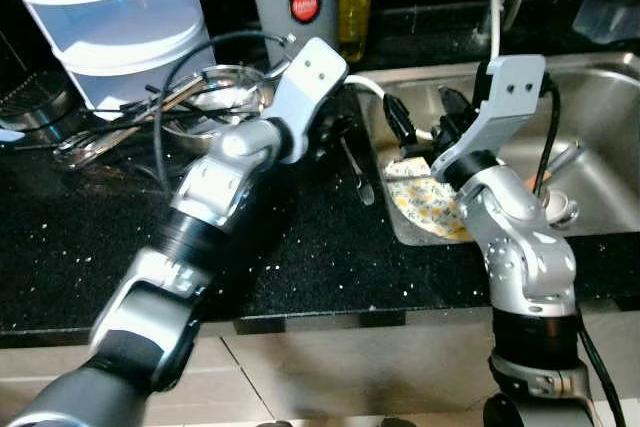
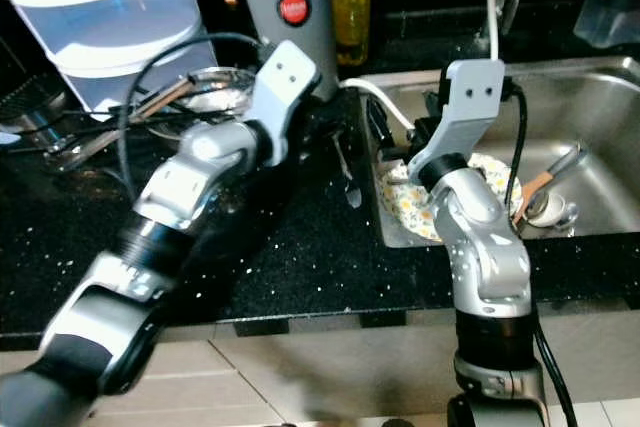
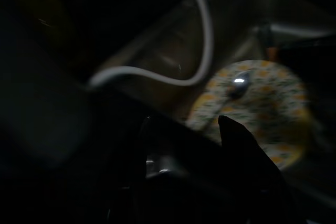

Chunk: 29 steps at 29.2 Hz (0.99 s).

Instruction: Kitchen organization

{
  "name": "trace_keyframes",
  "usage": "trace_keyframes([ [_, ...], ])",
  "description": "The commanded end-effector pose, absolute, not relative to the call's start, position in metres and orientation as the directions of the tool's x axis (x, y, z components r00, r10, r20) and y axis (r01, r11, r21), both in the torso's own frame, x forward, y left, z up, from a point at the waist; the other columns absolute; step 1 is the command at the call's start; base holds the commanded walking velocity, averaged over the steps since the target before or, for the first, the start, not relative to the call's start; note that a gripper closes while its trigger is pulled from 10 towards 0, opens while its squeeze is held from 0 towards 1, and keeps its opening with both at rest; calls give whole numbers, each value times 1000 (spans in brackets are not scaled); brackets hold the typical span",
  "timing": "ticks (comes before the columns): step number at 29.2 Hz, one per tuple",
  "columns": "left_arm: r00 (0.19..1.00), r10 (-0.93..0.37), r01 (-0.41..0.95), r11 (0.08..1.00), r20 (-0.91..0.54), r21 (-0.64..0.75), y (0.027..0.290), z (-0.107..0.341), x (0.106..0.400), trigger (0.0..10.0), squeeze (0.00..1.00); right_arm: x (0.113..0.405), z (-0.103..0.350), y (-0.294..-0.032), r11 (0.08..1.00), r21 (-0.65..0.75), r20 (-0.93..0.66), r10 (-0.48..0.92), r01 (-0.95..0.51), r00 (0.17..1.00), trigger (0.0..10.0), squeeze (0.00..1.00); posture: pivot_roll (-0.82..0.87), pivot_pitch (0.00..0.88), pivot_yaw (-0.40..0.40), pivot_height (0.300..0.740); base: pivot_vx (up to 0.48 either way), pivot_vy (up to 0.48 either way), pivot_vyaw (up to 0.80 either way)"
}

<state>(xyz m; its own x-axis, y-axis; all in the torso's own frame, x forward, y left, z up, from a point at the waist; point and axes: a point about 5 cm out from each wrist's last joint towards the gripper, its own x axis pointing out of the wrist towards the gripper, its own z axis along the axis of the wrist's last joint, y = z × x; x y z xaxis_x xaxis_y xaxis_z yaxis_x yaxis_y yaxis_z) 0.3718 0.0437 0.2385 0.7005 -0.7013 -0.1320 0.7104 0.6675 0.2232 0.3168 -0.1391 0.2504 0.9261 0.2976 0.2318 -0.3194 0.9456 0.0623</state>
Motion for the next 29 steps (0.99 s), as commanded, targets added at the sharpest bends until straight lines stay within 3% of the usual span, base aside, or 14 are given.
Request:
trace_keyframes([
  [1, 706, -690, 708, 680, -158, 192, 47, 229, 377, 10000, 0, 318, 250, -138, 946, 56, 230, 300, -320, 926, 10000, 0, 28, 37, 57, 740, 0, 0, 0],
  [17, 640, -706, 757, 646, -303, 95, 59, 193, 380, 10000, 0, 311, 246, -145, 958, 58, 221, 263, -282, 939, 10000, 0, -4, 66, 91, 740, 0, 0, 0],
  [23, 615, -662, 775, 609, -428, 172, 84, 155, 352, 10000, 0, 312, 245, -145, 958, 67, 222, 257, -278, 940, 10000, 0, 20, 70, 86, 740, 0, 0, 0],
  [25, 615, -662, 775, 609, -428, 172, 84, 155, 352, 10000, 0, 312, 245, -145, 958, 67, 222, 257, -278, 940, 10000, 0, 20, 70, 86, 740, 0, 0, 0],
  [26, 611, -647, 781, 589, -456, 210, 97, 148, 337, 10000, 0, 313, 244, -143, 955, 71, 221, 265, -287, 939, 10000, 0, 37, 72, 77, 740, 0, 0, 0],
  [29, 609, -646, 783, 582, -460, 220, 106, 149, 326, 10000, 0, 314, 244, -141, 953, 73, 220, 271, -293, 937, 10000, 0, 37, 72, 77, 740, 0, 0, 0],
])
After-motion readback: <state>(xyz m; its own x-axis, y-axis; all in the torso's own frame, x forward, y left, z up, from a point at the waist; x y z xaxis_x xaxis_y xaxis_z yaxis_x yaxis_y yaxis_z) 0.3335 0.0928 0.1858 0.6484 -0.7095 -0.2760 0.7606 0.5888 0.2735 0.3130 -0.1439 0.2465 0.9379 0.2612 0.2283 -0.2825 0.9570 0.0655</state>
